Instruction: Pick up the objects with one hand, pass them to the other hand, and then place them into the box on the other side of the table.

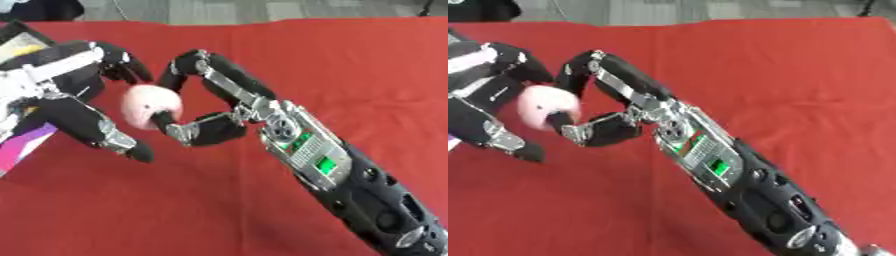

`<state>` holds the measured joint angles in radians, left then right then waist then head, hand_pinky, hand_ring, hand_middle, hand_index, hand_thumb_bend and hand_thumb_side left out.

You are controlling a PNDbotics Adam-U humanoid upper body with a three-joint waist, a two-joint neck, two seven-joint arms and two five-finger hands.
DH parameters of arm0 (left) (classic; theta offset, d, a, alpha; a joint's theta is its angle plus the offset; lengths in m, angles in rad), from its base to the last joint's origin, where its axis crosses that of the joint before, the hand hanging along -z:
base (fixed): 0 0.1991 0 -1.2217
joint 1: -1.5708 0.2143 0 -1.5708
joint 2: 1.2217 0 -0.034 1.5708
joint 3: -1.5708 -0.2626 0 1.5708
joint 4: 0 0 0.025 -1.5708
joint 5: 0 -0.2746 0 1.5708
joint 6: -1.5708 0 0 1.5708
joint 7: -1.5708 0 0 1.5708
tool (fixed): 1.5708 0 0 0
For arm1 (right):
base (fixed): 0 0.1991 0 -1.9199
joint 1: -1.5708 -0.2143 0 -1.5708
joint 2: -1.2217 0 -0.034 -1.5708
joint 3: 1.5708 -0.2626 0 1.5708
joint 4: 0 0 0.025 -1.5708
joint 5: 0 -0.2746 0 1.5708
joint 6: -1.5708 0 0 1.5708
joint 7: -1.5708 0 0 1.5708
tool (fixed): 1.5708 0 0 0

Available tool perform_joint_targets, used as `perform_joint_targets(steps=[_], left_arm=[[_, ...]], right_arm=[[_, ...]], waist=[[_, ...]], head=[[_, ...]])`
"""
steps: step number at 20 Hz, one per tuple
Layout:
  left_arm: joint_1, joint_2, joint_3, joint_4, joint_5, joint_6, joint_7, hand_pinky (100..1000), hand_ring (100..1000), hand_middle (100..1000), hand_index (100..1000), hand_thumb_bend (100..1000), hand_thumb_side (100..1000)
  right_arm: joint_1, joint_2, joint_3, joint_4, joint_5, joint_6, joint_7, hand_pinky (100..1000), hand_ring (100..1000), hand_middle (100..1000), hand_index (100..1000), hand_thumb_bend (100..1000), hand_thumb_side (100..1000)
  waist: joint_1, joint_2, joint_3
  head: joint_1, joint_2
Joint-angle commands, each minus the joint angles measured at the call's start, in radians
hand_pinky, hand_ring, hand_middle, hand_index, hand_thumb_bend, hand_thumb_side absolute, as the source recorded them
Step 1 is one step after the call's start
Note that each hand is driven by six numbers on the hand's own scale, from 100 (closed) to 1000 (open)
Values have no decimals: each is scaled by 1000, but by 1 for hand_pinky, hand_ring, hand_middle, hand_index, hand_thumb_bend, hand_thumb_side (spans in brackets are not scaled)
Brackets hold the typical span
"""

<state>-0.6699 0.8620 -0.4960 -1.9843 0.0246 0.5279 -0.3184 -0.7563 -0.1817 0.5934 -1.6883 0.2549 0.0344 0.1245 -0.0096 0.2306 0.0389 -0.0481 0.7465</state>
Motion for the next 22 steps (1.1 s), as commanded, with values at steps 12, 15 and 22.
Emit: perform_joint_targets(steps=[12, 15, 22], left_arm=[[-18, 21, -2, -3, -10, 23, 57, 848, 722, 666, 673, 719, 362], [-19, 19, -6, 4, -17, 20, 46, 847, 722, 666, 673, 657, 313], [-22, 15, -11, 12, -26, 15, 23, 848, 724, 666, 672, 536, 237]], right_arm=[[-13, -7, -5, -23, -18, -6, -1, 841, 557, 484, 566, 212, 100], [-14, -7, -5, -29, -25, -7, -2, 841, 556, 483, 565, 212, 100], [-16, -3, -4, -30, -35, -7, -5, 839, 553, 483, 563, 214, 100]], waist=[[1, 2, -1], [2, 2, -1], [1, 2, -2]], head=[[0, -7], [1, -6], [1, -6]])
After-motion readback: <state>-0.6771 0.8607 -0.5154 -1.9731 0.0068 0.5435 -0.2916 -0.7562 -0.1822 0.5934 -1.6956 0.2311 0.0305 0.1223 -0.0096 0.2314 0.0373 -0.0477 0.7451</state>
